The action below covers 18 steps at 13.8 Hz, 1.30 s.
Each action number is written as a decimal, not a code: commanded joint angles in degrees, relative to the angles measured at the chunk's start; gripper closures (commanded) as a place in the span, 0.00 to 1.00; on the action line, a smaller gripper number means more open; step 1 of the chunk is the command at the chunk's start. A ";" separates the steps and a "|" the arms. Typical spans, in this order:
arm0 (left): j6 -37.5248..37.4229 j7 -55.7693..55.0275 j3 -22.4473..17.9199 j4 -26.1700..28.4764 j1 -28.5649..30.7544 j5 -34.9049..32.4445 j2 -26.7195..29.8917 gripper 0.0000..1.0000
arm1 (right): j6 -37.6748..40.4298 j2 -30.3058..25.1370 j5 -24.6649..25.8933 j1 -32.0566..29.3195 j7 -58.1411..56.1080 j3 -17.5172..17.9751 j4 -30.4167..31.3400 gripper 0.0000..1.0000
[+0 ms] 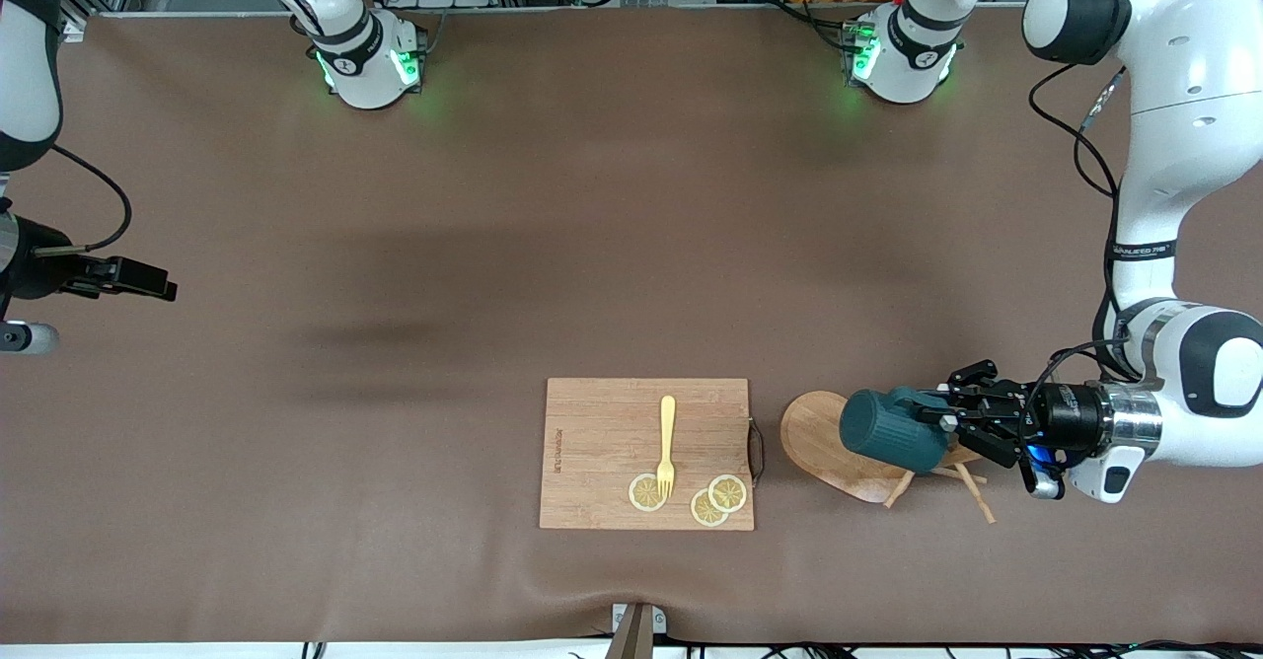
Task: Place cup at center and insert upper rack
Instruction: 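Hook the mug handle onto a mug-tree peg with the left gripper, then open the left gripper to release the mug handle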
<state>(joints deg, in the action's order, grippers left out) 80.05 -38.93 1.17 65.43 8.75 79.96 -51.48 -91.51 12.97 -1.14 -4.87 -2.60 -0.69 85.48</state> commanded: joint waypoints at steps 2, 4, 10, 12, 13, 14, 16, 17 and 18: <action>-0.78 1.76 -0.90 0.49 0.22 1.51 -0.28 1.00 | -0.34 -0.84 -0.53 -0.05 0.31 0.17 0.56 0.00; -0.78 1.67 -1.17 0.49 0.22 1.51 -0.28 0.92 | -0.78 -0.92 -0.36 0.03 0.05 0.17 0.21 0.00; -0.78 -0.78 -1.17 0.40 0.31 1.16 0.94 0.00 | -0.17 -1.80 -0.35 0.12 0.05 1.13 -5.41 0.00; -0.78 -1.32 -1.87 0.22 0.13 0.46 2.52 0.00 | 0.89 -2.33 -0.44 0.04 0.05 1.05 -5.50 0.00; -0.78 -1.58 -2.13 0.14 -0.22 -0.50 3.57 0.00 | 0.89 -2.33 -0.44 -0.05 0.05 1.05 -5.50 0.00; -0.78 -1.58 -2.22 0.13 -0.48 -3.03 5.06 0.00 | 0.89 -2.33 -0.44 0.04 0.13 1.05 -5.50 0.00; -0.78 -1.50 -2.75 -0.30 -0.66 -9.45 7.79 0.00 | 0.89 -2.33 -0.61 0.04 0.14 1.05 -5.50 0.00; -0.25 -1.41 -3.88 -0.30 -1.71 -12.87 10.33 0.00 | 0.98 -2.33 -0.35 0.12 0.14 1.05 -5.42 0.00; 0.62 -1.41 -5.03 -0.30 -3.80 -18.04 12.96 0.00 | 1.33 -2.33 0.17 0.12 0.14 1.05 -5.42 0.00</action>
<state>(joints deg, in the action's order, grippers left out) 79.74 -39.43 -1.05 63.75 8.19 68.70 -44.38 -91.09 11.08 -1.11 -4.72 -2.67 0.30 80.10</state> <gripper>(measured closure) 0.000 0.000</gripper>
